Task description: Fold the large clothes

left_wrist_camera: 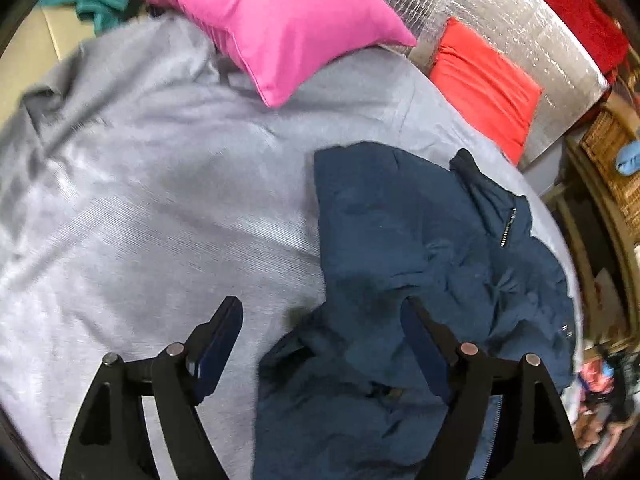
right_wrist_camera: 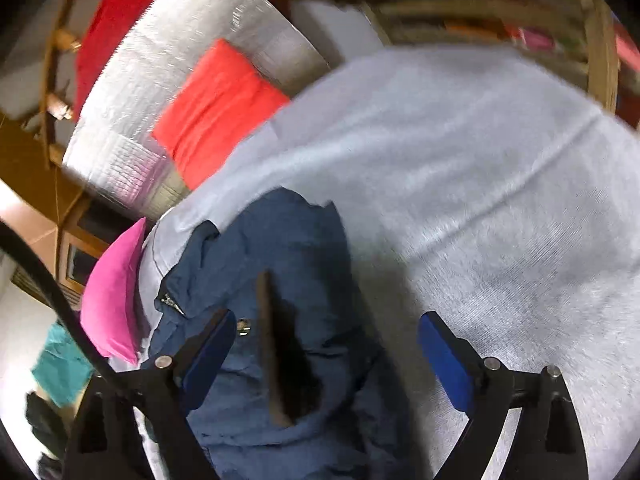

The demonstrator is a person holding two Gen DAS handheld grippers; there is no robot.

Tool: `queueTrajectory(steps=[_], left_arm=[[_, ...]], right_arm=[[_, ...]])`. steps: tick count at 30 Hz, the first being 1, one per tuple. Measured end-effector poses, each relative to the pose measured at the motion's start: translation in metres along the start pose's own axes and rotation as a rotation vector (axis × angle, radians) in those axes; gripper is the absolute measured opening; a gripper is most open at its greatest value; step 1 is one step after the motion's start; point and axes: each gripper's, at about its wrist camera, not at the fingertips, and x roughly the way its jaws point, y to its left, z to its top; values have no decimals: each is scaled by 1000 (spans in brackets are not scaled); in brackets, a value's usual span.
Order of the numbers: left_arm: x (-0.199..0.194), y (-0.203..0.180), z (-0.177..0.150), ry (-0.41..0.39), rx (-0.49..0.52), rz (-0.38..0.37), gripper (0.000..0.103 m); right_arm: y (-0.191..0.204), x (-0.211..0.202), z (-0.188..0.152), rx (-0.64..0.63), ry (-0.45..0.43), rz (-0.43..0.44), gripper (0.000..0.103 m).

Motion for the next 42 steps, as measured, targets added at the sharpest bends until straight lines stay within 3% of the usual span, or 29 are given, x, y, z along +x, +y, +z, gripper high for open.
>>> queueTrajectory(steps=[5,7,8,10,12,13,14,16,19,22,25,26,31,34,37,40,42], left_arm=[[20,-2,-2,60,-35,-68,80],[22,-9,-5,64,-14,-75,71],[23,-12,-6,58,1,-52,67],[21,-18,-7,45,20,-29,56],[16,-24,-7,25,35,-6,44],[12,-27,-7,13,48,-16,32],[10,-31,-7,6,63,-21,32],[12,-36,-9,5,97,37,36],[28,-36,-13,47,93,72,40],[20,-44,-12,29,138,114,43],[7,-47,-9,-23,150,150,45],[1,-48,-7,-47,150,144,47],[-16,-58,2,-130,144,83,54],[-11,-75,1,-128,184,59,66],[13,-84,-4,-59,218,105,68],[41,-87,-13,33,260,194,68],[39,-92,-16,15,292,221,69]], right_arm=[[-2,43,1,-26,170,72,89],[5,62,-4,-65,221,85,82],[15,63,-10,-124,205,44,75],[34,62,-22,-235,190,15,50],[49,49,-27,-294,131,-14,39],[54,43,-30,-324,108,-25,34],[60,34,-33,-360,69,-29,34],[60,32,-36,-375,44,-50,34],[53,57,-36,-346,116,-125,38],[50,44,-25,-292,111,-76,42],[43,26,-11,-237,32,-19,62],[39,20,-4,-214,-12,-7,63],[25,33,18,-140,-11,8,63],[16,48,29,-99,11,46,63],[11,71,33,-68,66,93,63],[20,97,31,-99,116,86,61],[32,98,28,-150,107,62,45]])
